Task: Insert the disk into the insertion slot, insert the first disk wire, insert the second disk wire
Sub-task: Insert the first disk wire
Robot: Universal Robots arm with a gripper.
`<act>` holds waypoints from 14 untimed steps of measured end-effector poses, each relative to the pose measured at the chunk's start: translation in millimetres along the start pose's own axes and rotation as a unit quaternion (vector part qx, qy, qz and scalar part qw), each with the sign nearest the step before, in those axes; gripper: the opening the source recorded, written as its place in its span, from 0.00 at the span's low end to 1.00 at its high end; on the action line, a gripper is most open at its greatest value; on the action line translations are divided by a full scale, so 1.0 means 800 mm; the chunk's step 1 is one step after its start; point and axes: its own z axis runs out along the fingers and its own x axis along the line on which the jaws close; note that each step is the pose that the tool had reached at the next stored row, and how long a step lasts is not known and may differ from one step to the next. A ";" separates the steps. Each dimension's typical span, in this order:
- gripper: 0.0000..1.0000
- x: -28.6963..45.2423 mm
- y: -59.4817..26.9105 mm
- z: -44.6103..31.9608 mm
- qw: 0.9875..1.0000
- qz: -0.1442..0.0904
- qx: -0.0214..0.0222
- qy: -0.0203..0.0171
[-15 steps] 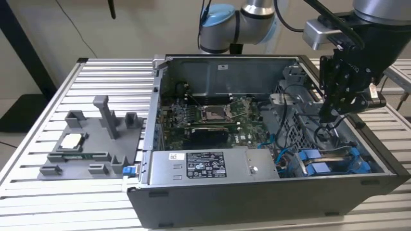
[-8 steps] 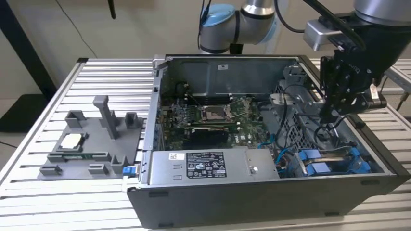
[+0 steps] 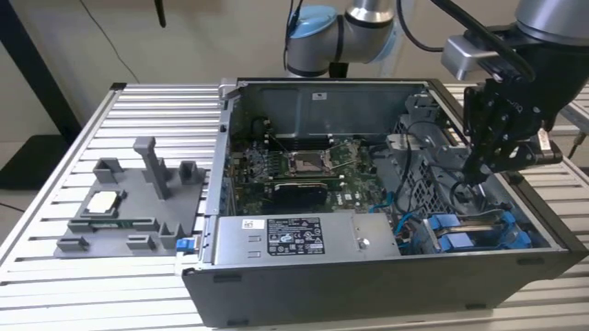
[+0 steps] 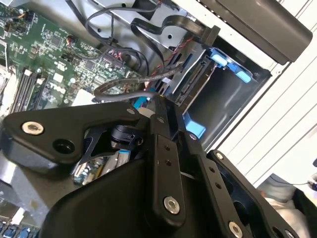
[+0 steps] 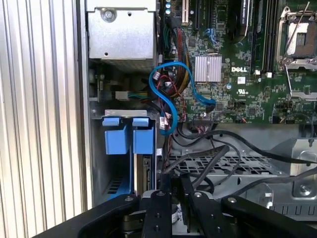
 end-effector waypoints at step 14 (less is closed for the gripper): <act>0.19 0.0059 0.000 0.0023 1.000 0.000 0.000 0.000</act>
